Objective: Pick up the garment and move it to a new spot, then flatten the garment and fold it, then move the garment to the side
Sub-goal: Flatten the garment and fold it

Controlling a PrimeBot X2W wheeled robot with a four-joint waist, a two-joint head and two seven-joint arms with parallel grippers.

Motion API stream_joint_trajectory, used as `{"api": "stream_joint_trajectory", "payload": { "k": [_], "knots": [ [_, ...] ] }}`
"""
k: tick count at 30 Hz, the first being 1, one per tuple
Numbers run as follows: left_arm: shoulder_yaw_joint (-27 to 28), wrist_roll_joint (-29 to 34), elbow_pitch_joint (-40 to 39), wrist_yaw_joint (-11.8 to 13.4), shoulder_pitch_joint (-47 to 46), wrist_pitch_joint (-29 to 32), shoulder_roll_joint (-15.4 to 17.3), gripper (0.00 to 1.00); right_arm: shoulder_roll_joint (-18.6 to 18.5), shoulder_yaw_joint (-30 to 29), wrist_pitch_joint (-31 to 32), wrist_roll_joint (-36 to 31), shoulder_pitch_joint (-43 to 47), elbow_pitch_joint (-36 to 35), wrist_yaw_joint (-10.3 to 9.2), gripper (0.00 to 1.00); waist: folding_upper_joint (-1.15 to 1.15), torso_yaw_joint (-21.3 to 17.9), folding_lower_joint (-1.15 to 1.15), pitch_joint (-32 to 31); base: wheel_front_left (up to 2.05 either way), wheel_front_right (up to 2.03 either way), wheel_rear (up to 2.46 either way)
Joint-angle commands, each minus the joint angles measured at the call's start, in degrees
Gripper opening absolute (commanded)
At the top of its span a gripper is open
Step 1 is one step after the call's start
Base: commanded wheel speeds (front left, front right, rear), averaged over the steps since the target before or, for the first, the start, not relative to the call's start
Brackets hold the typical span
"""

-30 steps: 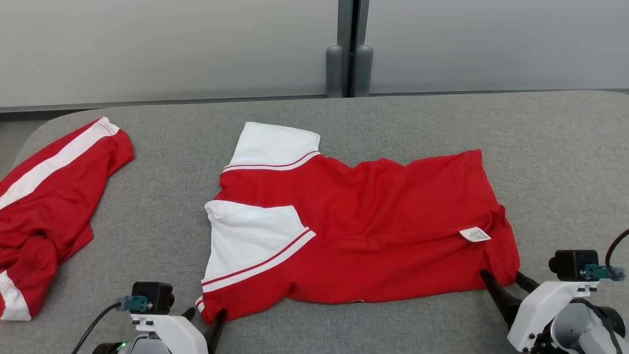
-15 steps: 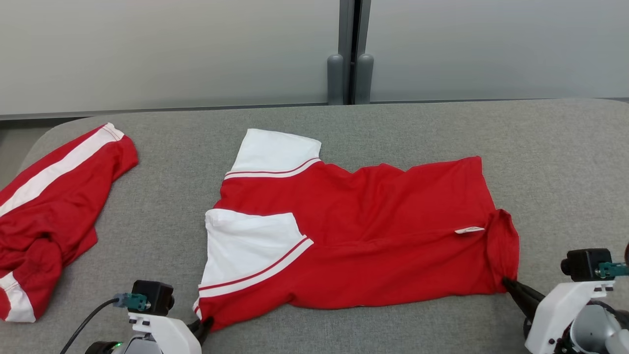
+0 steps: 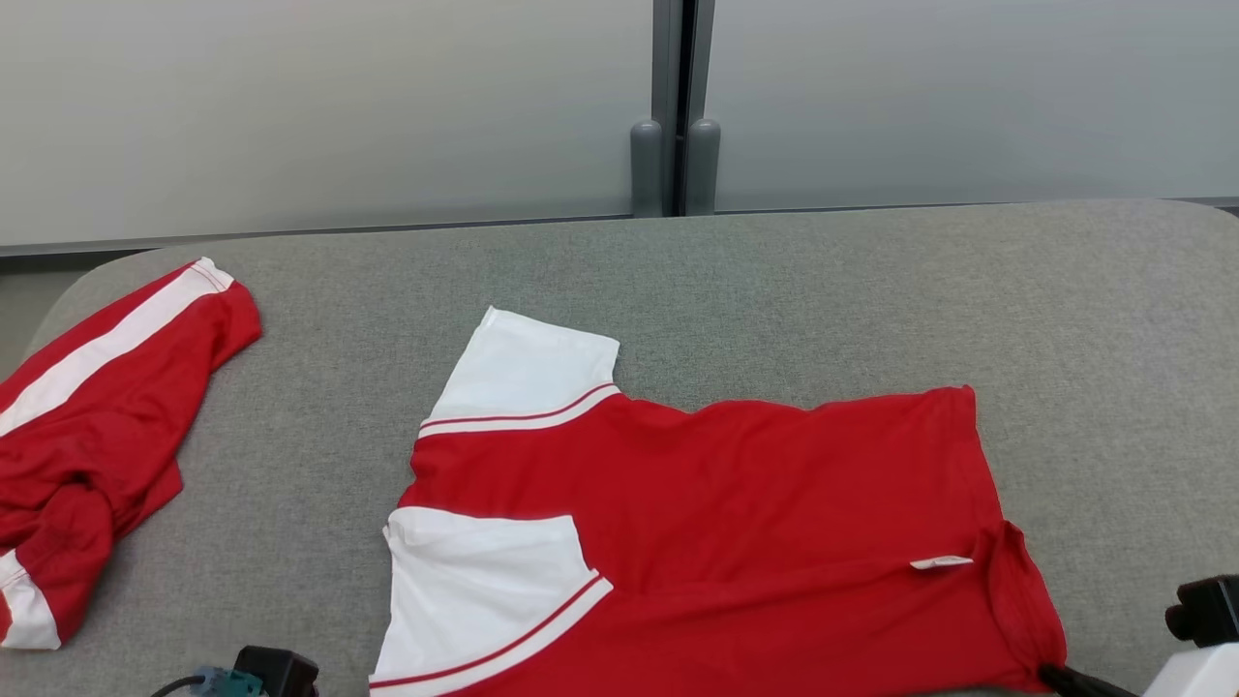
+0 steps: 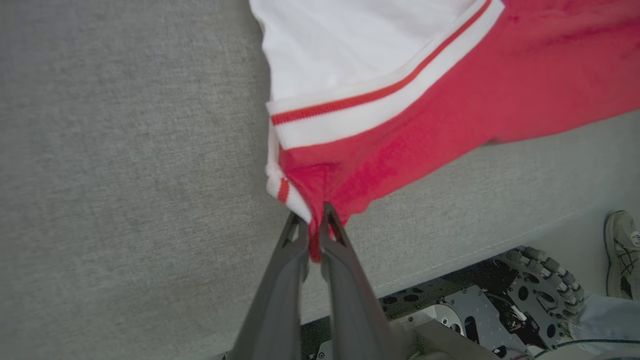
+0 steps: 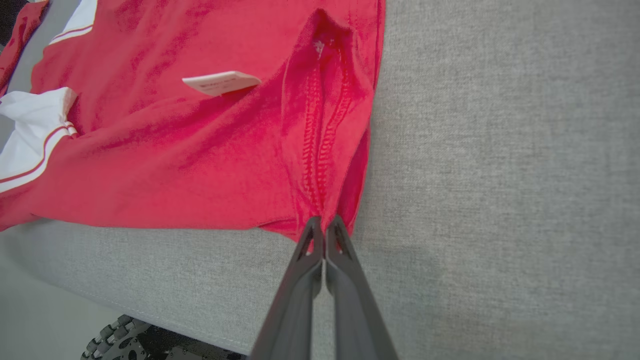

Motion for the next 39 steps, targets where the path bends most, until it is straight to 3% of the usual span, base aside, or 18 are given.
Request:
{"api": "stream_joint_trajectory", "payload": {
  "k": [1, 5, 6, 8, 9, 10, 19, 25, 31, 39],
  "knots": [
    [0.17, -0.75, -1.32, 0.93, 1.37, 0.33, 0.97, 0.00, 0.42, -1.68, 1.94, -0.62, 2.04, -1.29, 0.02, 0.00, 0.00, -0.18, 0.00, 0.05, 0.00, 0.00, 0.00],
    [0.17, -1.60, -4.25, 2.64, 3.30, 0.87, 2.25, 0.00, 2.86, -6.34, 7.15, -1.96, 7.07, -4.65, 0.02, 0.00, 0.00, -0.03, 0.00, 0.51, 0.00, 0.00, 0.00],
    [0.24, -1.74, -4.57, 2.84, 3.46, 0.86, 2.31, 0.00, 3.45, -7.21, 8.13, -2.44, 7.92, -5.09, 0.02, 0.05, 0.00, 0.01, 0.00, 0.66, 0.00, 0.00, 0.00],
    [0.11, -2.19, -5.04, 3.09, 3.91, 1.34, 2.29, 0.00, 4.93, -8.99, 10.35, -3.62, 9.38, -6.16, 0.02, 0.52, 0.00, 0.05, 0.00, 0.91, 0.00, 0.00, 0.00],
    [0.09, -2.30, -5.17, 3.21, 3.97, 1.56, 2.36, 0.33, 5.67, -10.00, 10.89, -4.45, 9.54, -6.83, 0.02, 1.00, 0.00, 0.03, 0.00, 1.05, 0.00, 0.00, 0.00],
    [-0.06, -2.18, -5.19, 3.50, 3.87, 1.90, 2.59, 1.00, 6.42, -10.94, 11.11, -5.25, 9.42, -7.48, 0.02, 1.00, 0.00, 0.00, 0.00, 1.20, 0.00, 0.00, 0.00],
    [0.95, 1.09, -7.82, 4.94, 0.77, 1.49, 5.04, 1.00, 10.14, -16.26, 14.35, -8.13, 8.96, -13.02, 0.02, 1.00, 0.00, -0.26, 0.00, 1.25, 0.00, 0.00, 0.00],
    [2.76, 5.84, -11.38, 4.43, -5.95, 1.95, 7.36, 1.00, 12.13, -22.93, 11.40, -10.89, 4.72, -17.78, 0.02, 1.00, 0.00, -0.38, 0.00, 1.33, 0.00, 0.00, 0.00],
    [4.81, 8.54, -8.95, 0.25, -16.10, 4.00, 6.53, 1.00, 13.02, -22.54, 7.87, -13.62, -3.37, -15.58, 0.02, 1.00, 0.00, -1.00, 0.00, 2.50, 0.00, 0.00, 0.00],
    [3.75, 8.89, 4.16, -9.01, -29.07, 8.19, -0.04, 1.00, 13.66, -17.74, 5.92, -16.73, -15.47, -5.13, 0.02, 1.00, 0.00, -2.23, 0.00, 6.84, 0.00, 0.00, 0.00]
  ]
}}
